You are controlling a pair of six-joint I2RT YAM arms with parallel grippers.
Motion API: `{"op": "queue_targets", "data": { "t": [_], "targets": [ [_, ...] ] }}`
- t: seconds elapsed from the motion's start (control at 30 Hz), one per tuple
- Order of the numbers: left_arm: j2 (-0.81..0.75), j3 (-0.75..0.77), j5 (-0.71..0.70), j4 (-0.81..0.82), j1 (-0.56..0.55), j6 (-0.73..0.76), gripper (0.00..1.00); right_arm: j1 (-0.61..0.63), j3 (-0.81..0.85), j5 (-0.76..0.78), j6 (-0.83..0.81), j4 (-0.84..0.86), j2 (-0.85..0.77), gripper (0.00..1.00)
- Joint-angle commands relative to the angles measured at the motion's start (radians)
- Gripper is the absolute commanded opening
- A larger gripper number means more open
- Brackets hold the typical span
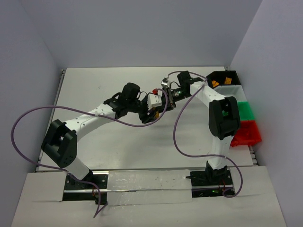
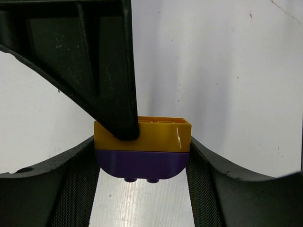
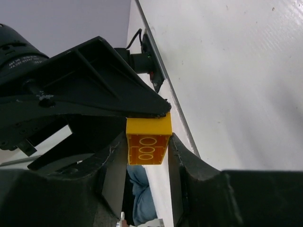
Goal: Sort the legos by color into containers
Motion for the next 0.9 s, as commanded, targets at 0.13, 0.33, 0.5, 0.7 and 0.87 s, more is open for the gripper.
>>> {"op": "queue_targets", "data": {
  "t": [0.13, 0.33, 0.5, 0.7, 0.87],
  "targets": [
    [-0.006, 0.078, -0.019, 0.024, 0.006, -0.112, 0.99, 0.007, 0.038, -0.041, -0.037, 0.002, -0.003, 0.0],
    [-0.066, 0.114, 0.173, -0.09, 0.133, -0.22, 0.99, -0.013, 0.054, -0.045, -0.133, -0.06, -0.025, 0.0],
    [-0.135, 0.081, 0.472, -0.103, 0.326, -0.437, 0.98, -0.013, 0.083, -0.057, -0.152, -0.061, -0.049, 0.0],
    [-0.2, -0.128, 0.712, 0.293, 0.357, -0.951, 0.94, 0.006, 0.137, -0.083, -0.166, -0.051, -0.064, 0.0],
    [-0.204, -0.24, 0.685, 0.63, 0.355, -1.231, 0.92, 0.047, 0.152, -0.047, -0.177, -0.01, -0.133, 0.0]
  ]
}}
